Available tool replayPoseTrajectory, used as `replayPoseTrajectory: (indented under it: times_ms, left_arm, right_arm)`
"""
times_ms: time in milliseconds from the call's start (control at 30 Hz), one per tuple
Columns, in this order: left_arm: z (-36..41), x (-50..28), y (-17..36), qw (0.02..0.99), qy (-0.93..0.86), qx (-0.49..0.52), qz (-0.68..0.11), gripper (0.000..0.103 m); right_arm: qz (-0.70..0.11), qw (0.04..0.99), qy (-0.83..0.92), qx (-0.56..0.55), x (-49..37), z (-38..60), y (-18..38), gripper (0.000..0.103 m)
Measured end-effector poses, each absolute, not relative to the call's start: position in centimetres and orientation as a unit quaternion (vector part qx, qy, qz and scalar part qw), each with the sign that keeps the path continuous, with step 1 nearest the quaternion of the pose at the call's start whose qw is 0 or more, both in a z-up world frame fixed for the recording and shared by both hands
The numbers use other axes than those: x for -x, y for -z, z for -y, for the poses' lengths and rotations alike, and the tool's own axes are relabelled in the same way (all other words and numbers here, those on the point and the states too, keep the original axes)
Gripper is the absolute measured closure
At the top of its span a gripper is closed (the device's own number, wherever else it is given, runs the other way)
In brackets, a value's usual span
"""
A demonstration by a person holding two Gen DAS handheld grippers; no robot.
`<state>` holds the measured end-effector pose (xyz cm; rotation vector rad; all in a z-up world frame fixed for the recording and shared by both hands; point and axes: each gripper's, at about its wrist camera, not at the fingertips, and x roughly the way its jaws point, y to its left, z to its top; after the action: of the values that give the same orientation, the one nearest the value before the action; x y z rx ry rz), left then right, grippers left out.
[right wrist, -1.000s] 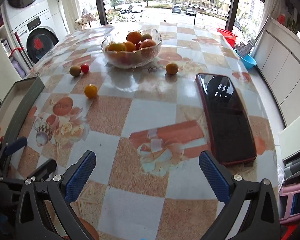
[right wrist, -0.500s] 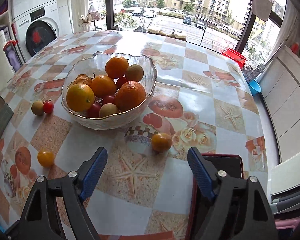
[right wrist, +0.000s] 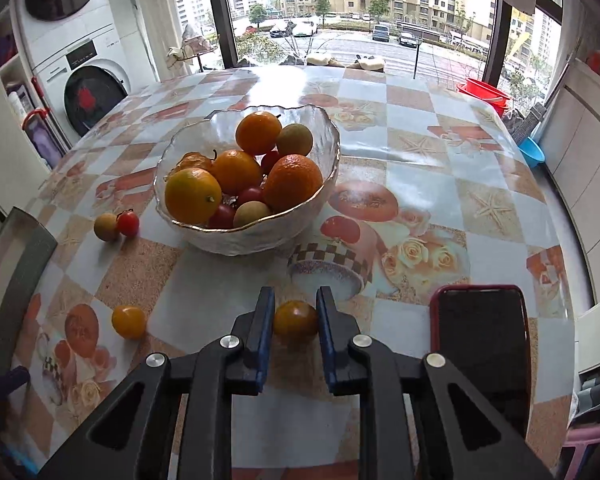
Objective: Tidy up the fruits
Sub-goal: 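Close the right tool on a small orange fruit beside the glass bowl, then grasp another small orange fruit with the left tool while the right tool holds its fruit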
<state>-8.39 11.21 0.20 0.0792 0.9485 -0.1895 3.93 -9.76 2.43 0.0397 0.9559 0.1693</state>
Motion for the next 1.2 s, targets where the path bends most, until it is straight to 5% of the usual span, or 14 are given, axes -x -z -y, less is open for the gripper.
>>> replayPoseTrajectory:
  times_ms: [567,833,900,933,1200]
  left_arm:
    - [-5.5,1.4,-4.0,0.887,0.124,-0.054,-0.441,0.001]
    - [-3.5,-2.4,-1.4,0.872,0.125,-0.068,-0.468,0.036]
    - [-3.5,-2.2,-1.7,0.874,0.127,-0.065,-0.465,0.071]
    - [-3.3,-2.1,-1.8,0.873,0.133,-0.069,-0.465,0.076]
    - [-6.1,4.9,-1.8,0.872,0.147,-0.06,-0.463,0.079]
  right_arm:
    - [-0.442,0.89,-0.073,-0.083,11.7,11.3,-3.2,0.08]
    - [-0.442,0.889,-0.06,-0.103,13.0,11.8,-2.8,0.08]
    - [-0.443,0.889,-0.058,-0.099,13.2,11.5,-2.7,0.08]
    - [-0.444,0.889,-0.057,-0.097,13.3,11.4,-2.6,0.079]
    - [-0.44,0.891,-0.053,-0.094,15.2,9.9,-2.3,0.08]
